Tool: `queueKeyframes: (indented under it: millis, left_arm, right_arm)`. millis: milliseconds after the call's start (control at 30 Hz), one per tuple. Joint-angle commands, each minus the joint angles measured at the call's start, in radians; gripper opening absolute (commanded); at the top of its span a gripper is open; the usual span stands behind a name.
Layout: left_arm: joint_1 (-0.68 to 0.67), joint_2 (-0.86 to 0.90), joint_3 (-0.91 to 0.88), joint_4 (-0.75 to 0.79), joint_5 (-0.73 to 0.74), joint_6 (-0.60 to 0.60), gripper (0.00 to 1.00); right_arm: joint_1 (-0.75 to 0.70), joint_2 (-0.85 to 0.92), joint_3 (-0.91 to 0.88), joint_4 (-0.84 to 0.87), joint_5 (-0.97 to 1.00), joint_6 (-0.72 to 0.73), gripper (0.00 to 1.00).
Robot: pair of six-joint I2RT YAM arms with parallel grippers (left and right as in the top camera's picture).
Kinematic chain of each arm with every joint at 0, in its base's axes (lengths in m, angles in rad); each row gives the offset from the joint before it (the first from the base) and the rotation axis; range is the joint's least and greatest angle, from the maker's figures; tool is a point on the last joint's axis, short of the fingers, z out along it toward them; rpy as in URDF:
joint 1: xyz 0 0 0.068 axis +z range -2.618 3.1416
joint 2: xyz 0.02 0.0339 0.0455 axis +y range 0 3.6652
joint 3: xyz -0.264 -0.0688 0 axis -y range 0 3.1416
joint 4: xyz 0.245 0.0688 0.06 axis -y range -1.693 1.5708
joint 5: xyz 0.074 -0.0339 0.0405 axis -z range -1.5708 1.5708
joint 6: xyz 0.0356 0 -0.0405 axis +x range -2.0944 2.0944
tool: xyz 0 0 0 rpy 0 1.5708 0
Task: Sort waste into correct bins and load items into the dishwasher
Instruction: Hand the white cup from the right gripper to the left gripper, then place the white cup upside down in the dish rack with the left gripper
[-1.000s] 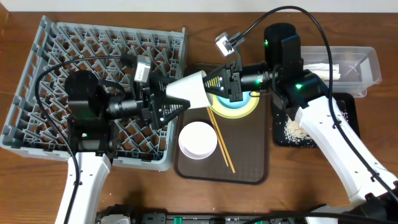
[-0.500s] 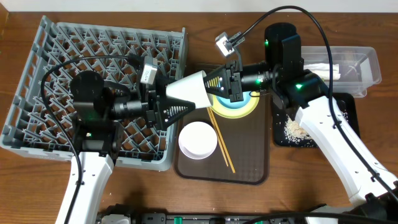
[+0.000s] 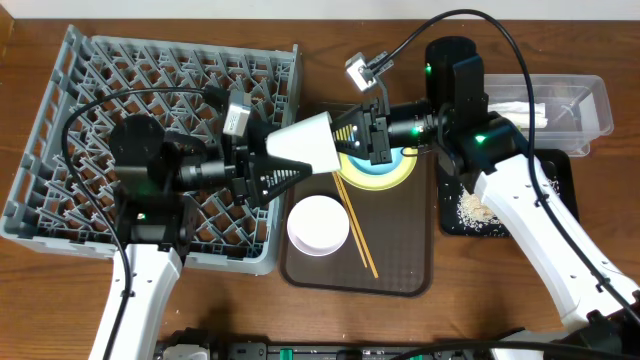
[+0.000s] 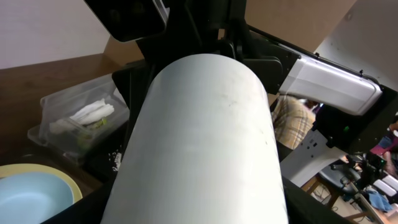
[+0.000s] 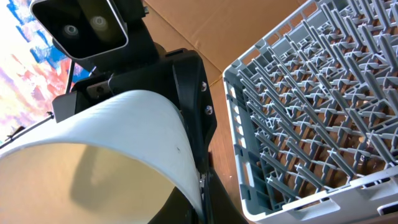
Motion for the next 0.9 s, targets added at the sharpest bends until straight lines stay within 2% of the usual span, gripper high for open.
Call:
queueKeyframes:
  millis: [0,133,233,367,533,667,733,867]
  left_arm:
    - [0.029,-0.003,0.016,0.012,-0.006,0.012,0.63]
    - [0.048,-0.003,0.016,0.012,-0.006,0.013,0.6]
    - [0.06,0.0,0.016,0.011,-0.006,0.016,0.58]
    - [0.074,0.005,0.01,0.011,-0.006,0.016,0.57]
    - [0.112,0.007,-0.015,-0.047,-0.047,0.088,0.56]
    - [0.153,0.007,-0.024,-0.257,-0.218,0.212,0.51]
    - [0.168,0.007,-0.024,-0.387,-0.356,0.28,0.49]
    - [0.183,-0.008,-0.019,-0.573,-0.665,0.34,0.41]
  right_arm:
    - [0.009,0.002,0.003,-0.005,0.008,0.005,0.04]
    - [0.006,0.002,0.003,-0.005,0.008,0.005,0.12]
    - [-0.007,0.002,0.003,-0.005,0.008,0.005,0.15]
    - [-0.034,0.002,0.003,-0.005,0.008,0.005,0.25]
    - [-0.095,0.002,0.003,-0.04,0.061,0.003,0.33]
    - [-0.154,0.002,0.003,-0.173,0.215,-0.061,0.34]
    - [-0.172,0.002,0.004,-0.249,0.285,-0.102,0.32]
    - [-0.189,0.0,0.004,-0.384,0.422,-0.186,0.31]
